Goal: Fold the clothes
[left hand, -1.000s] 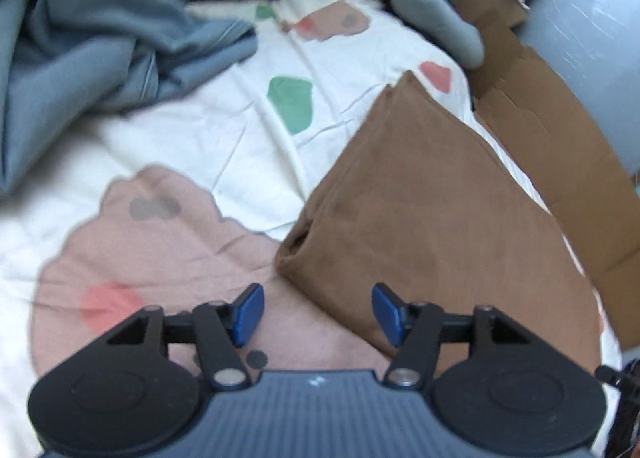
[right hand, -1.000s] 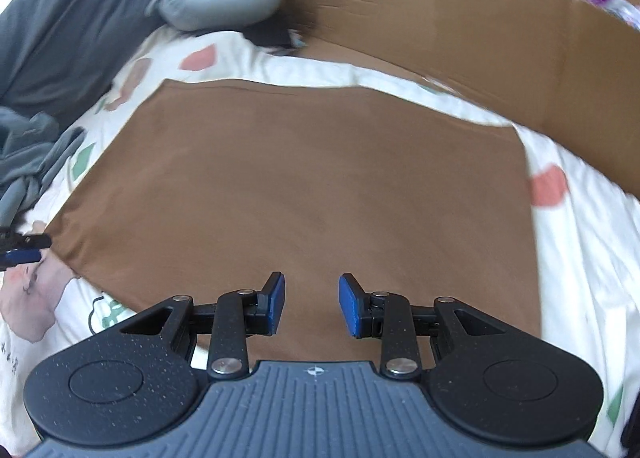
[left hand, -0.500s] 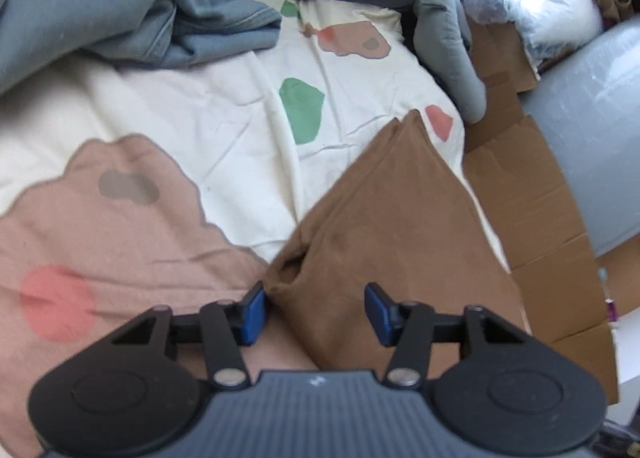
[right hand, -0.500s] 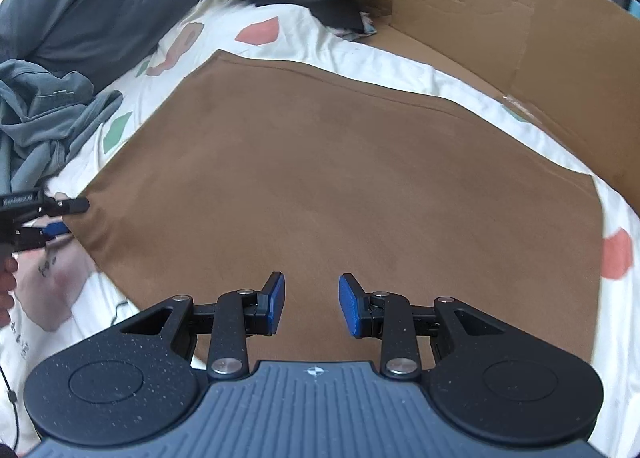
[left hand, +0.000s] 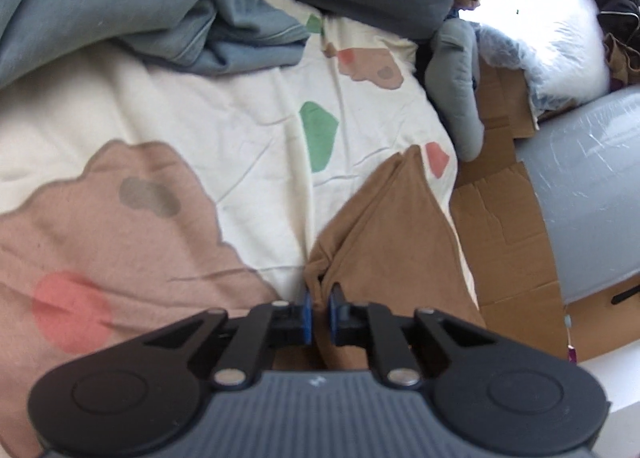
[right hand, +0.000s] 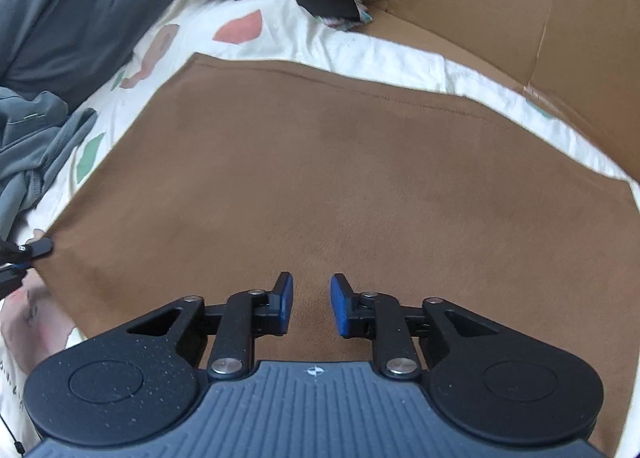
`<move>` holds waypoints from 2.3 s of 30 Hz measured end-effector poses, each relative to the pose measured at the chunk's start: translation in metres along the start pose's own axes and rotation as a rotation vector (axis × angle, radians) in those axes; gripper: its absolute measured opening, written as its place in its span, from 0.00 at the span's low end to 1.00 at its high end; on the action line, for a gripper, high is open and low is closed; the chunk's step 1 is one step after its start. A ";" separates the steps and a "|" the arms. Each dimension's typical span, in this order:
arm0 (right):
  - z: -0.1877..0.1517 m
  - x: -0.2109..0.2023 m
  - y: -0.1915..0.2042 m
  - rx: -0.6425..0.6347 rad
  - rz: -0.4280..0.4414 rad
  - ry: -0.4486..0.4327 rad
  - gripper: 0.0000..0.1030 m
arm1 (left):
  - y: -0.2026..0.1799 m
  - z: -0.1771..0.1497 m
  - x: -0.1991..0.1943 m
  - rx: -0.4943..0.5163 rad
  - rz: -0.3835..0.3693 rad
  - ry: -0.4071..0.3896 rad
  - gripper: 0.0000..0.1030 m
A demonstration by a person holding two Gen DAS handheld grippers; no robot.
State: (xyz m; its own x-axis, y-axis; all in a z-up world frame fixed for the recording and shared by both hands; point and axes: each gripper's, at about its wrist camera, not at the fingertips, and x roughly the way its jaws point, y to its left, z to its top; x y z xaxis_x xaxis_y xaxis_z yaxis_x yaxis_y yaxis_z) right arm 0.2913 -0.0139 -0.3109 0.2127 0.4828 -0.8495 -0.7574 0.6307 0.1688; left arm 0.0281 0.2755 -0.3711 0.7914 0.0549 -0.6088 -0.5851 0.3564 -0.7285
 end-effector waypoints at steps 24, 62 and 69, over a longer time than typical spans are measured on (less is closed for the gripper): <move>-0.080 -0.015 0.052 -0.050 0.018 0.122 0.08 | 0.007 0.004 0.005 0.026 0.047 0.069 0.08; 0.021 0.039 -0.014 0.172 -0.164 -0.089 0.08 | 0.014 0.005 0.020 -0.025 0.087 0.095 0.09; 0.039 0.043 -0.027 0.193 -0.163 -0.113 0.09 | 0.016 0.005 0.020 -0.026 0.081 0.099 0.09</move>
State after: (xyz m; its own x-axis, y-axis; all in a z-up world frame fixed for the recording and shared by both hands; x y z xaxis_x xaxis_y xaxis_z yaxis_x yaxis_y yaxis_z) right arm 0.3450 0.0142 -0.3326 0.3981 0.4236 -0.8137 -0.5784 0.8044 0.1358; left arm 0.0357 0.2869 -0.3930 0.7206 -0.0106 -0.6932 -0.6520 0.3297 -0.6828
